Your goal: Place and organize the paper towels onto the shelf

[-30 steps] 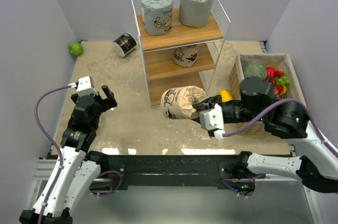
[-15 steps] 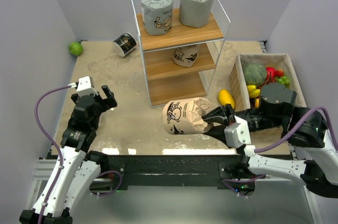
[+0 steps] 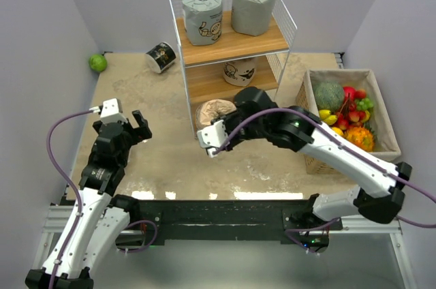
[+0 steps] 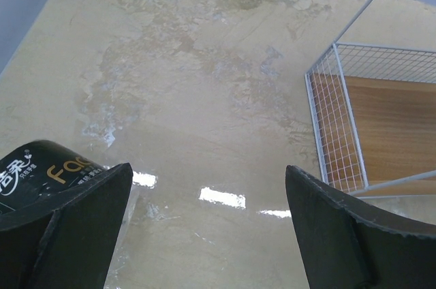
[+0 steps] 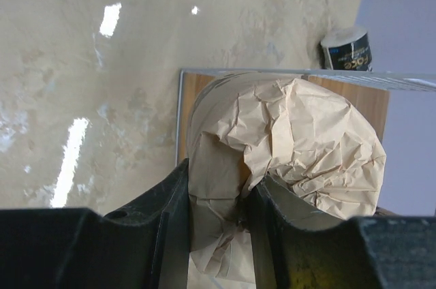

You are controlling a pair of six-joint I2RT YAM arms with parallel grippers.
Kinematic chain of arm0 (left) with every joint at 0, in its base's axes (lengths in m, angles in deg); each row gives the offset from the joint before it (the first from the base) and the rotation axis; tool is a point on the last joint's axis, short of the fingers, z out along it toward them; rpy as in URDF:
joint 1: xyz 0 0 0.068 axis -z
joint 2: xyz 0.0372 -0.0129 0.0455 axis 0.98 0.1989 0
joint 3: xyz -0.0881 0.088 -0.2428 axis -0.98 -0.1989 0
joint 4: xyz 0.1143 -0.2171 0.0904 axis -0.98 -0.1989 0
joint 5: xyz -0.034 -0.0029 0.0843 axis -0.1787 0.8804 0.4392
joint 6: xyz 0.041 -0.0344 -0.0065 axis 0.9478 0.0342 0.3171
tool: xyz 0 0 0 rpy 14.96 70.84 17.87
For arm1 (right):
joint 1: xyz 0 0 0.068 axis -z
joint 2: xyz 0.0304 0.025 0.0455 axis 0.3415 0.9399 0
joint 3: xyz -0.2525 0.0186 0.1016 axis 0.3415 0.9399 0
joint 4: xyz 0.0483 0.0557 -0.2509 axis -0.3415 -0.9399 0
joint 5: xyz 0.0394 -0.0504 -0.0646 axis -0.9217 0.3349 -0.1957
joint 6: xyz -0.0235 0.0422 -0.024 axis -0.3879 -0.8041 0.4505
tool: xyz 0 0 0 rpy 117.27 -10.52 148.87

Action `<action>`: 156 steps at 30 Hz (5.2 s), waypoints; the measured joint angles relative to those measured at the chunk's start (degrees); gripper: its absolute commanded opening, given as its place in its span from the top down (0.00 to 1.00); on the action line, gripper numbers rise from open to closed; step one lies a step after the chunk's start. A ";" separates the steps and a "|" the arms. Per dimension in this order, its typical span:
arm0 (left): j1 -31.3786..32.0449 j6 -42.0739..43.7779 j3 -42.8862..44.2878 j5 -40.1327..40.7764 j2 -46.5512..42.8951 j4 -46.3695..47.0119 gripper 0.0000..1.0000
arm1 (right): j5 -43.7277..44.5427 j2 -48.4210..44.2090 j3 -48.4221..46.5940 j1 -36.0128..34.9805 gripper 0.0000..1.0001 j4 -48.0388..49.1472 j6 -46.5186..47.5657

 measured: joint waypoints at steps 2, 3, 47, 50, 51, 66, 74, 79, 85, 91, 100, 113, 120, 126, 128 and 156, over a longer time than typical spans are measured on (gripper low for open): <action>0.00 0.00 0.00 0.02 0.02 0.00 0.00 | 1.77 3.02 -1.92 0.39 0.71 -0.76 1.14; 0.00 0.00 -0.02 0.02 0.00 0.00 0.00 | 2.93 4.33 -3.45 0.63 0.71 -1.18 1.84; 0.00 0.00 -0.35 0.09 -0.15 0.00 0.00 | 12.59 13.73 -17.31 5.53 0.46 3.04 9.01; 0.00 0.00 -0.35 0.09 -0.13 0.00 0.01 | 13.16 13.73 -17.31 5.53 0.46 4.31 9.14; 0.00 -0.02 -0.35 0.09 -0.15 0.00 0.00 | 13.27 13.70 -17.31 5.53 0.46 4.70 9.14; 0.00 0.00 -0.35 0.09 -0.09 0.00 0.01 | 12.98 4.87 -6.88 5.53 0.55 12.90 4.98; 0.00 -0.02 -0.35 0.09 -0.09 0.00 0.01 | 10.84 3.21 2.21 5.53 0.76 20.59 0.94; 0.00 0.00 -0.35 0.09 0.26 0.00 0.01 | 10.27 4.68 5.88 5.53 0.76 27.61 -0.59; 0.00 -0.02 -0.35 0.15 0.44 0.00 0.01 | 10.51 7.56 6.19 5.53 0.76 34.45 -1.40; 0.00 -0.07 -0.35 0.61 1.27 0.00 0.01 | 12.09 11.23 6.25 5.60 0.75 39.50 -1.60; 0.00 -1.57 -0.35 3.02 2.97 -0.22 0.00 | 13.31 12.74 6.29 7.80 0.74 43.60 -2.25; -3.30 -16.48 4.70 13.25 13.99 -12.35 0.00 | 9.64 -1.16 9.92 4.81 0.41 35.69 -14.23; -20.68 -20.04 10.67 16.22 21.86 -16.79 0.00 | 1.20 -16.65 19.12 2.80 0.22 39.19 -29.51; -24.57 -23.56 14.19 16.65 29.20 -18.91 0.00 | -2.45 -19.41 28.04 -0.33 0.20 42.42 -37.40; -25.86 -23.87 14.16 15.80 31.01 -18.99 0.00 | -2.45 -19.39 29.55 -1.07 0.20 42.14 -39.17; -4.35 -36.79 0.46 -6.08 19.12 -19.04 0.10 | 24.17 -21.33 41.42 -1.33 0.32 44.87 -71.82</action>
